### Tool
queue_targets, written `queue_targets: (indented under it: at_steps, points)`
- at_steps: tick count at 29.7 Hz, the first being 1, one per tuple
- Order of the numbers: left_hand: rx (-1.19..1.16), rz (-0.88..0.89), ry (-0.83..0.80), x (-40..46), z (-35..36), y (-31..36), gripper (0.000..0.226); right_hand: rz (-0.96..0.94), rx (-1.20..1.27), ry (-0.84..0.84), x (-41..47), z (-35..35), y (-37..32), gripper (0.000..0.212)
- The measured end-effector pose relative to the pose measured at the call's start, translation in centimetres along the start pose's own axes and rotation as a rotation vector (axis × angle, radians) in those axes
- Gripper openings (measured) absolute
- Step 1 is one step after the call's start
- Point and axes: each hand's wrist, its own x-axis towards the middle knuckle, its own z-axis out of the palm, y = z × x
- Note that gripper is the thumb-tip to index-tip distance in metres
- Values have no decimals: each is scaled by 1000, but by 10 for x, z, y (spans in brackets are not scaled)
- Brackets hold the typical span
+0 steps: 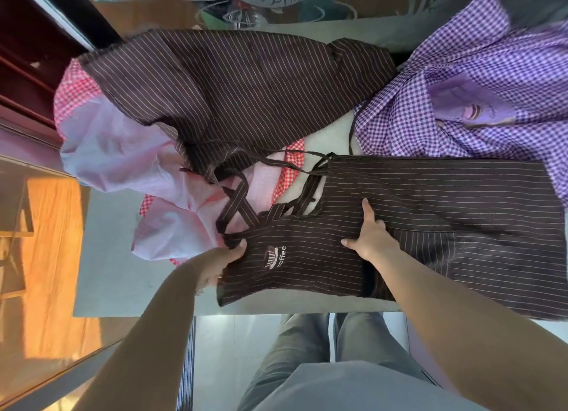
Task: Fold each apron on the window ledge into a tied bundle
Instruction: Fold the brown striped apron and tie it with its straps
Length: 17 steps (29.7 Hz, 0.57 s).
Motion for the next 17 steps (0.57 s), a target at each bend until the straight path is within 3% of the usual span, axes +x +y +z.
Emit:
queue_targets:
  at_steps: [2, 5, 7, 10, 15, 17]
  points:
    - [-282, 39, -113, 6, -2, 0, 79, -1, -14, 0, 1, 0, 0, 114]
    - [-472, 155, -222, 14, 0, -1, 93, 0, -33, 1, 2, 1, 0, 114]
    - [-591, 250, -212, 14, 5, 3, 76, 3, -47, -4, 2, 1, -1, 114]
    - [-777, 465, -202, 6, 2, 8, 25, 24, -79, -11, 2, 1, -3, 114]
    - [-1048, 708, -445, 2, -44, -8, 33, 52, -143, -16, 3, -1, -6, 117]
    - [-1106, 704, -353, 2, -53, -11, 26, 64, -156, -23, 2, -2, -7, 117]
